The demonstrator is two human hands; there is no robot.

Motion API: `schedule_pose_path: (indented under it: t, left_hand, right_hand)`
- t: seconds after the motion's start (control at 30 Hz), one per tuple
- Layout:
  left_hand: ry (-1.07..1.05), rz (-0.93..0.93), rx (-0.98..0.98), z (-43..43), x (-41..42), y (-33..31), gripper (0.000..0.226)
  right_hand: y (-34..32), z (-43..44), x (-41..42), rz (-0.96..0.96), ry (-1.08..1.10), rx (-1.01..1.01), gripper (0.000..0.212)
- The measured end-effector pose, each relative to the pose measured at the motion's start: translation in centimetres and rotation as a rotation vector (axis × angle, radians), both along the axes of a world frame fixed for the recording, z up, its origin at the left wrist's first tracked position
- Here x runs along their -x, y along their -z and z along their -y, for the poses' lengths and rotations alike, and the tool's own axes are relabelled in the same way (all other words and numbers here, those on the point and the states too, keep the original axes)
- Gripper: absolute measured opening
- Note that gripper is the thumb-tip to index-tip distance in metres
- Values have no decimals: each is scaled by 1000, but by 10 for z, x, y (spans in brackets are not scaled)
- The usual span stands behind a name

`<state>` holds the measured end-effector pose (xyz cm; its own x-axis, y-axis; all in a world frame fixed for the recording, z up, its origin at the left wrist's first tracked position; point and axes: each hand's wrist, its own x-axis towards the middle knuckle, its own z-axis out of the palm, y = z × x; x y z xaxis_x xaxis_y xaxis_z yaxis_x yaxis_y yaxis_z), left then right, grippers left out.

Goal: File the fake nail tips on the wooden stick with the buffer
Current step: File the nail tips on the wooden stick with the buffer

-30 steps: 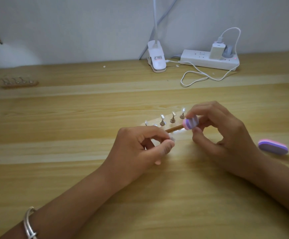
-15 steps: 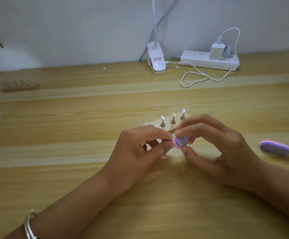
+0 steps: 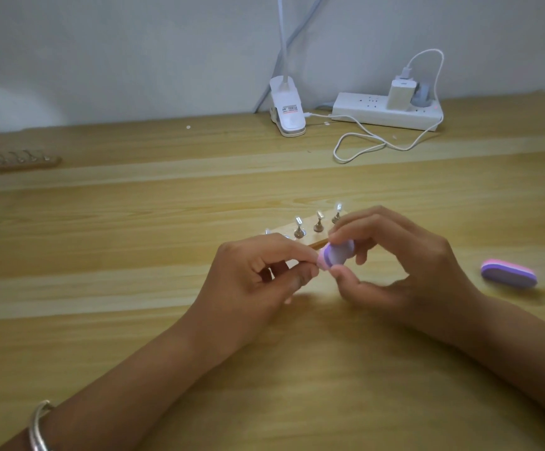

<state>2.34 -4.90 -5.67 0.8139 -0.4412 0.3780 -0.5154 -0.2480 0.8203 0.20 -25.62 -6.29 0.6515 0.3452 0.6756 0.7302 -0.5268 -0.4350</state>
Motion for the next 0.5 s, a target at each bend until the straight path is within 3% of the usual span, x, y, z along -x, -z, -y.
schedule_pose_path:
  t: [0.17,0.5]
  left_hand:
    - [4,49,-47,0,0,0,19]
    - [14,40,-41,0,-1,1,16]
  right_hand:
    - [4,-3,1,23,-84,52,17]
    - [1,0,0,17,-38,74,11]
